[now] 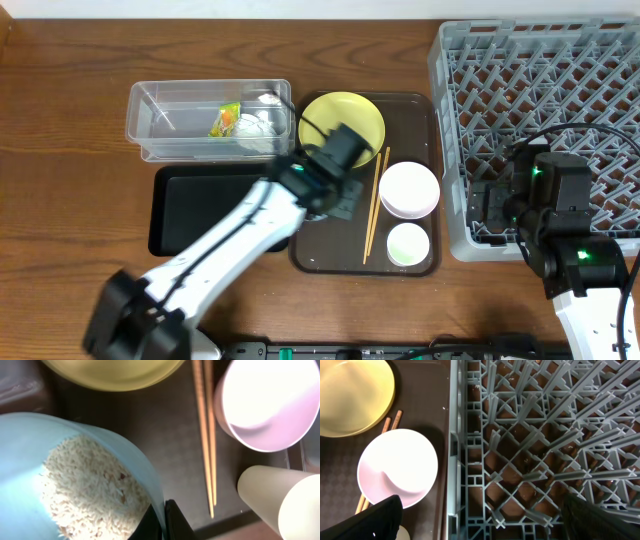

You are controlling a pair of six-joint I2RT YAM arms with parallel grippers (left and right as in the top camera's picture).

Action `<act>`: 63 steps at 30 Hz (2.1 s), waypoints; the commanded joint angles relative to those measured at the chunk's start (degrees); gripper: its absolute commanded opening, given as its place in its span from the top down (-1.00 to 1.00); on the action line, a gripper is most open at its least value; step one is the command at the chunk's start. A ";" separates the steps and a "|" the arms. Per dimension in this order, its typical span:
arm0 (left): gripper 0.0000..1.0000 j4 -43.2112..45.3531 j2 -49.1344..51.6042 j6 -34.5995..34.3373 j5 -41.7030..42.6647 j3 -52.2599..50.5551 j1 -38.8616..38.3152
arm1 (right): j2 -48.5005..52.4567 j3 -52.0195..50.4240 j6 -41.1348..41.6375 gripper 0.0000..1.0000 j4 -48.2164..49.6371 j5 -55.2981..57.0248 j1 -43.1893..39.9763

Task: Sort waste into correct bins and load items into the dishwasher rack
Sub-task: 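Tip the blue bowl over the black tray to pour out rice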

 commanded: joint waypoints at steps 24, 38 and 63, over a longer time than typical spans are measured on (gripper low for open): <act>0.88 -3.15 6.97 28.59 78.25 -16.79 51.15 | -0.02 0.96 0.37 -0.99 -0.33 -0.20 0.61; 0.88 -3.15 11.89 10.69 84.63 -17.18 58.07 | -0.02 0.96 0.37 -0.98 -0.72 -0.20 0.61; 0.88 4.59 10.86 19.45 84.63 -17.05 59.34 | -0.02 0.96 0.35 -0.99 -0.92 -0.20 0.61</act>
